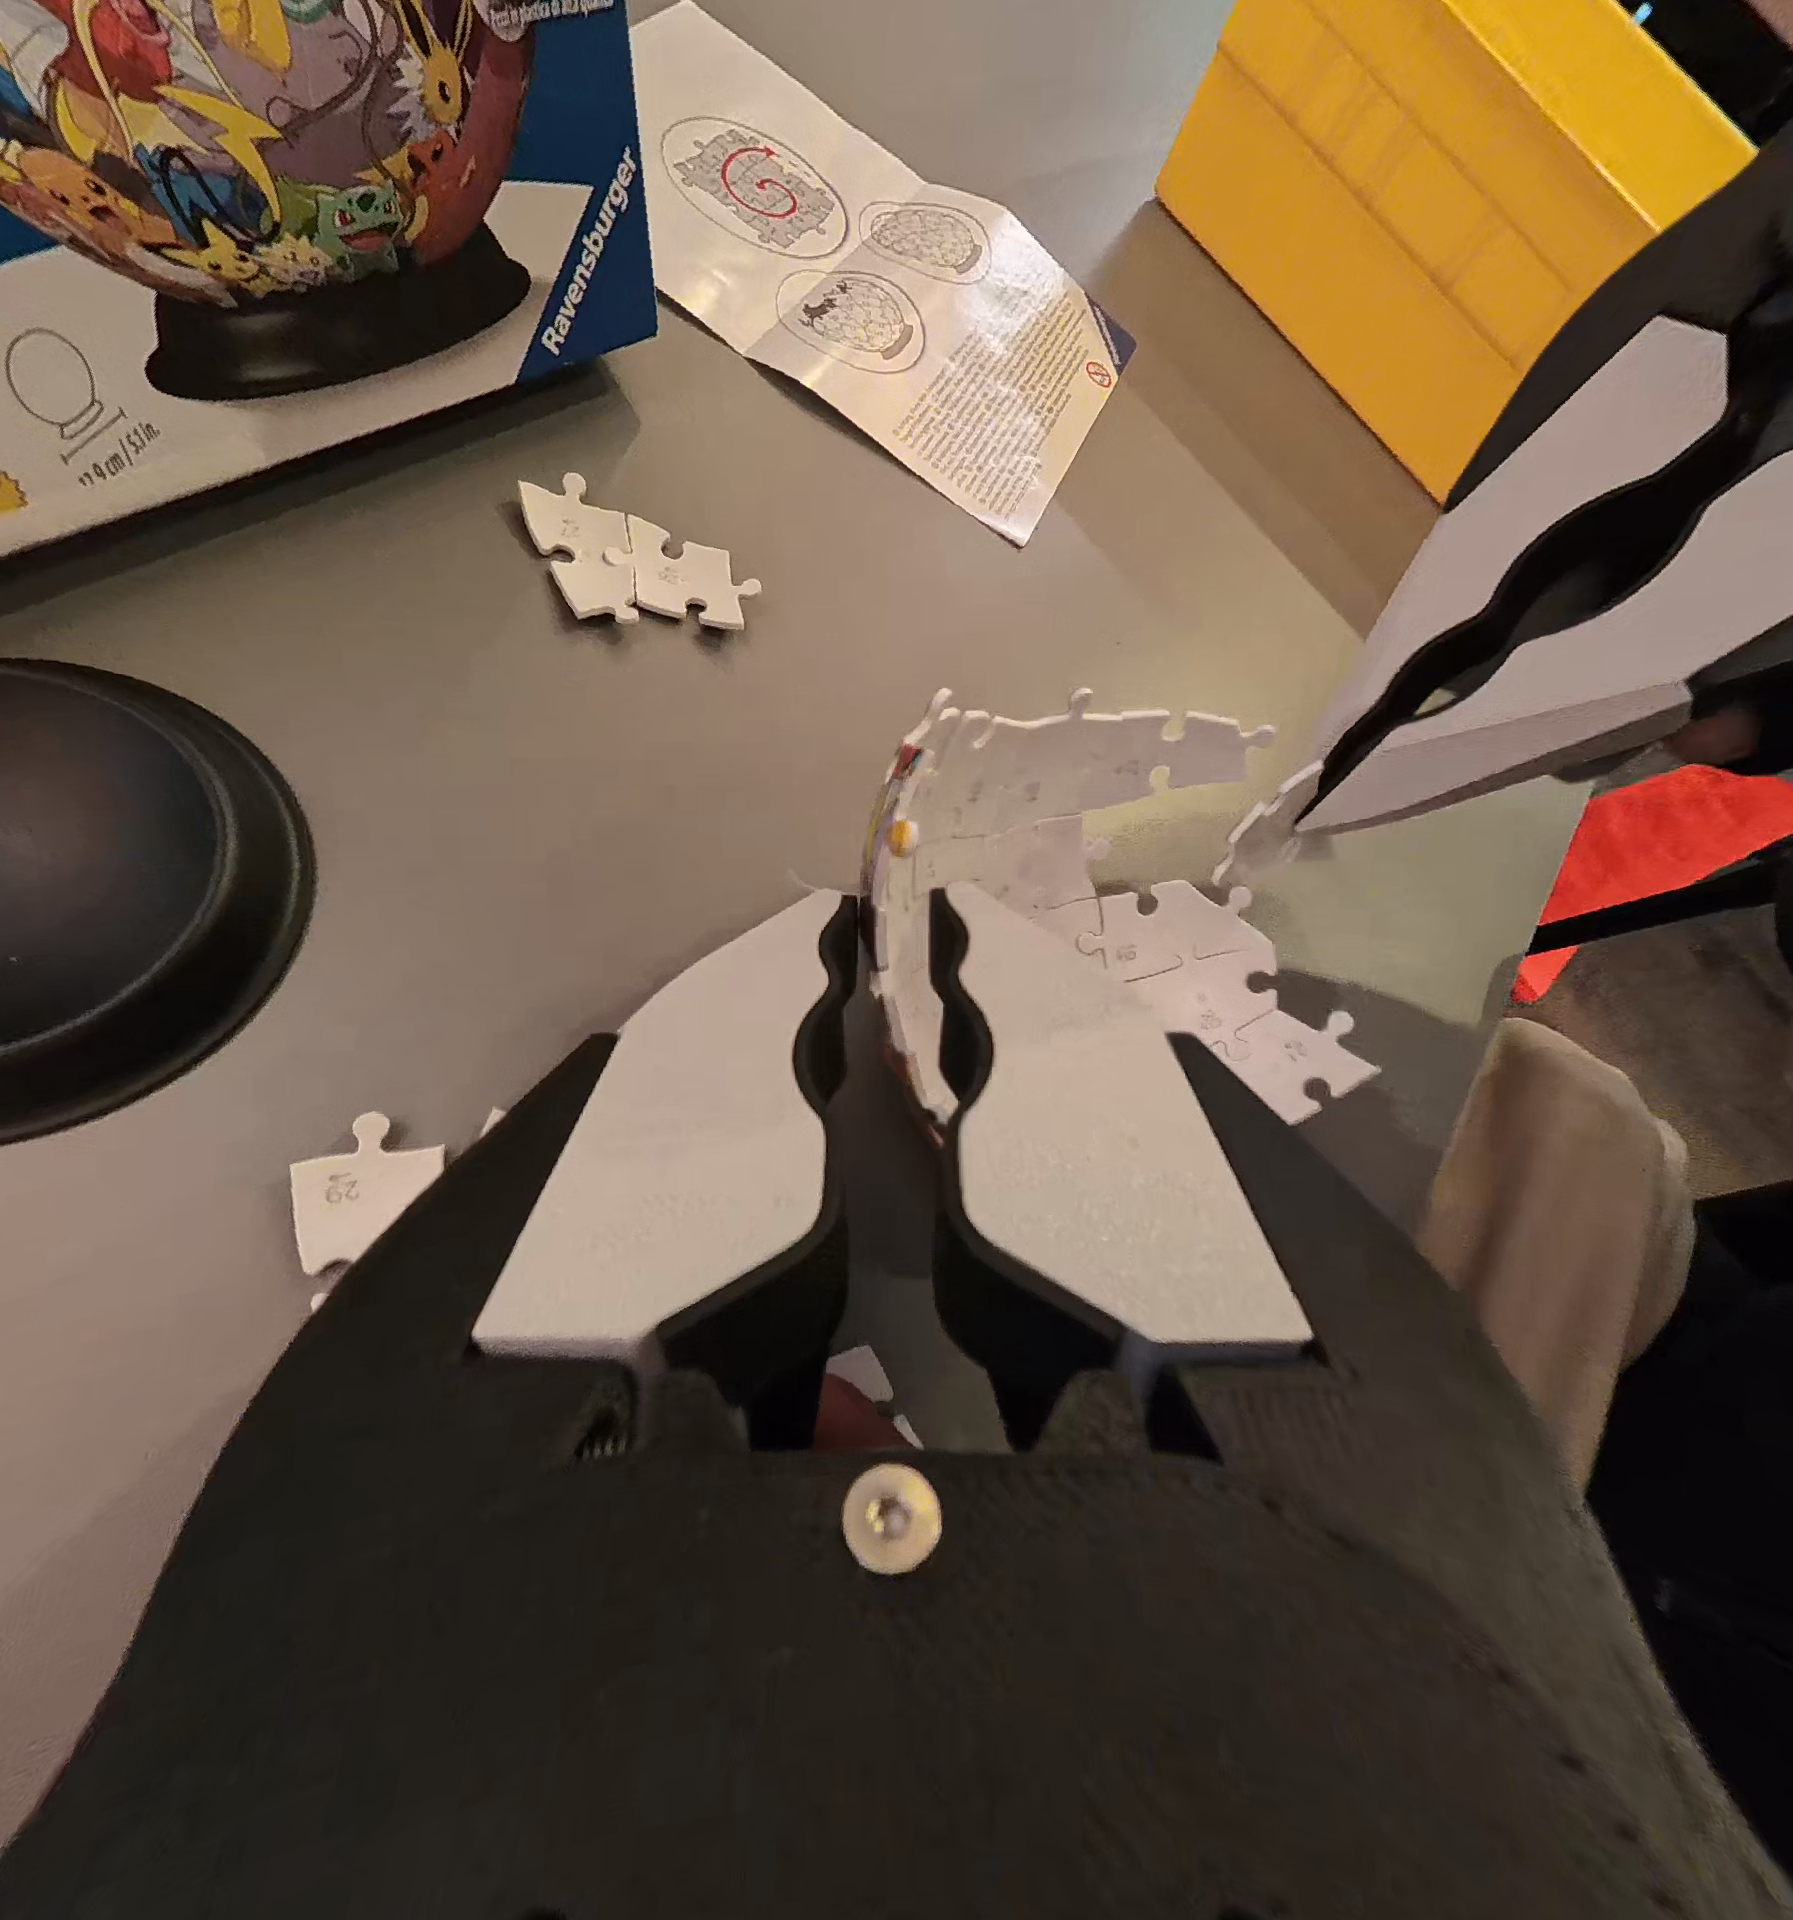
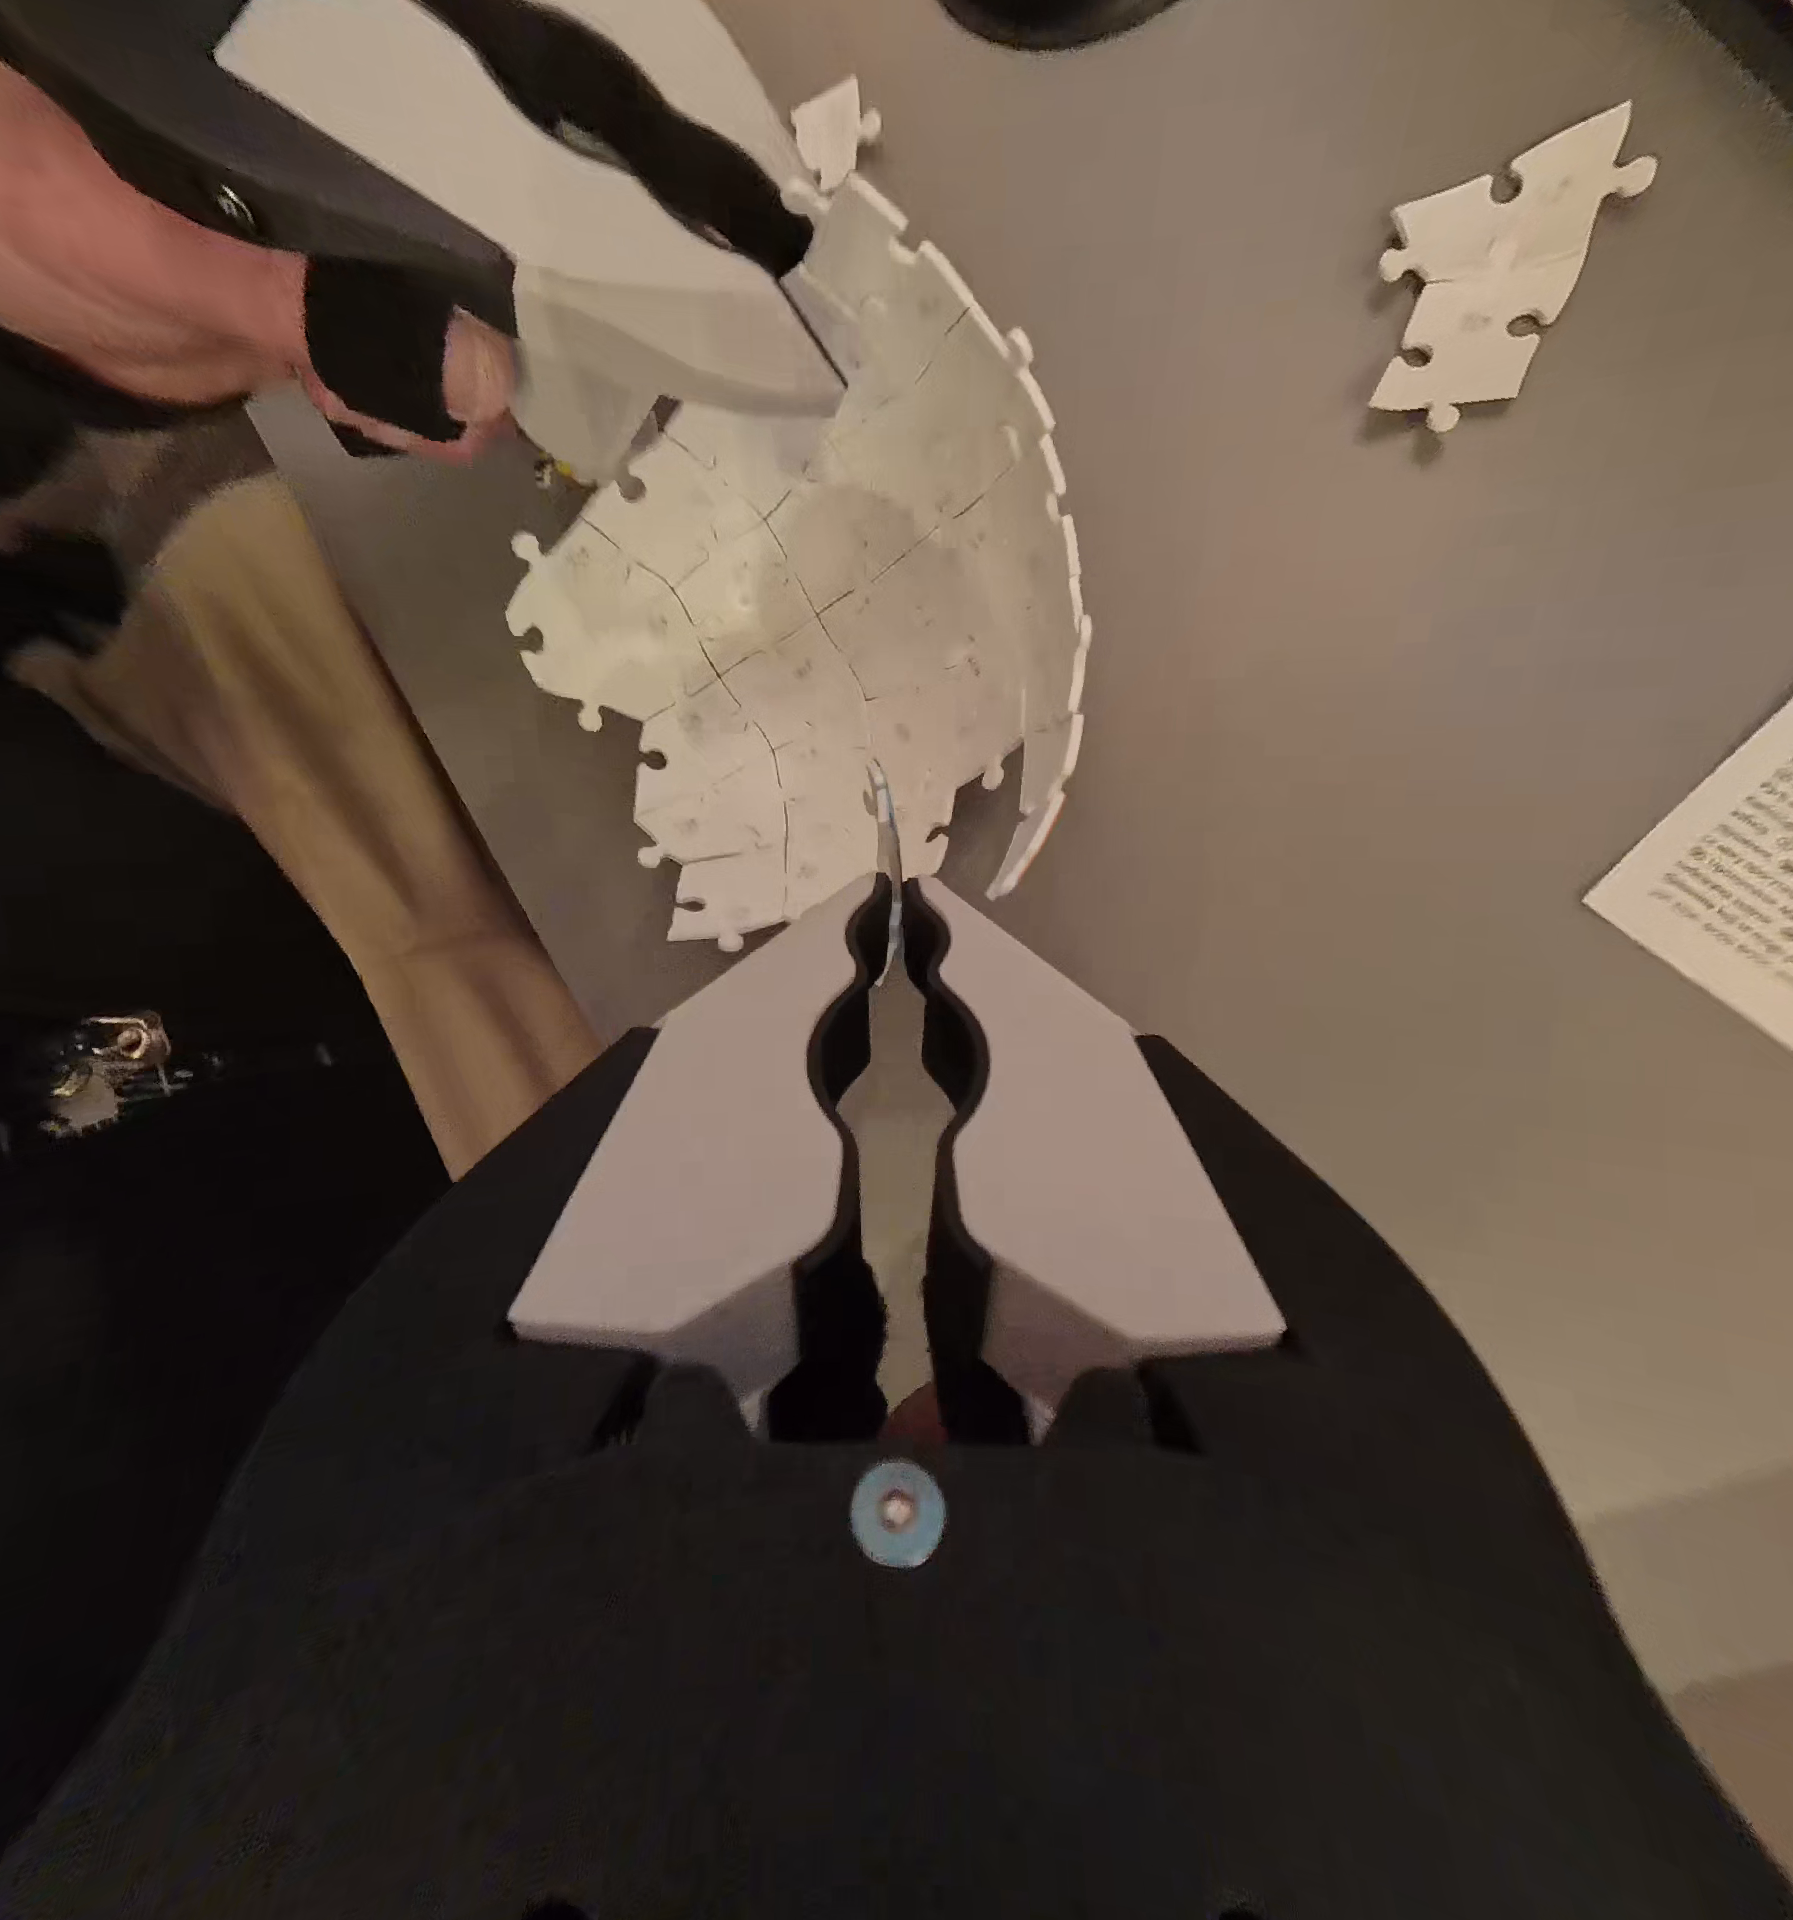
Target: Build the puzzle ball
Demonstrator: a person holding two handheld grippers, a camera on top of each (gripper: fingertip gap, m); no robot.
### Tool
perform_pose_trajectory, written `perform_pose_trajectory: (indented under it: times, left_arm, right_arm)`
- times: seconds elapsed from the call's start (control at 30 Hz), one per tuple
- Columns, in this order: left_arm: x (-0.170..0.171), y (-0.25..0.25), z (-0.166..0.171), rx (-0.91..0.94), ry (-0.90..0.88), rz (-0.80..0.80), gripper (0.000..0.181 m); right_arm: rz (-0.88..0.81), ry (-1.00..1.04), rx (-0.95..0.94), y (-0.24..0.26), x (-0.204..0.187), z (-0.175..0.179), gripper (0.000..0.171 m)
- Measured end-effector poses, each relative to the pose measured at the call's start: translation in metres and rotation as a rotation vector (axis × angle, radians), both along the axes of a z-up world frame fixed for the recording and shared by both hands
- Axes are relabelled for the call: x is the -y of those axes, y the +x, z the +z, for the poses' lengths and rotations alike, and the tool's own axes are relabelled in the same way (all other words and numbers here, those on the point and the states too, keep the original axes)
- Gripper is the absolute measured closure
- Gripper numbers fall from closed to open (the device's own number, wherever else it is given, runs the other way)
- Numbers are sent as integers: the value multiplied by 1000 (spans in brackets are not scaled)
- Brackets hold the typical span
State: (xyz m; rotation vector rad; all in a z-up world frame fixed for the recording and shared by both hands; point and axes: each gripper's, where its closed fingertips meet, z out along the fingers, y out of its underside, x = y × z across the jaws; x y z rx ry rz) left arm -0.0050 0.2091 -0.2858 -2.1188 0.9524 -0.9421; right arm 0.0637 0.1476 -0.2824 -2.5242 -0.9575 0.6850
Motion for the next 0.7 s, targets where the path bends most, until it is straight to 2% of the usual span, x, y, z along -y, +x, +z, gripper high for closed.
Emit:
perform_pose_trajectory:
  times: [0.03,0.2,0.7]
  left_arm:
    - [0,2,1,-11,10,-7,169]
    - [-8,7,4,-102,86,-37,179]
    - [-7,31,10,-283,247,-178,179]
  right_arm:
    - [14,-13,1,-2,1,0,171]
    - [31,-49,17,-4,4,-7,171]
    - [15,-116,66,9,11,-23,171]
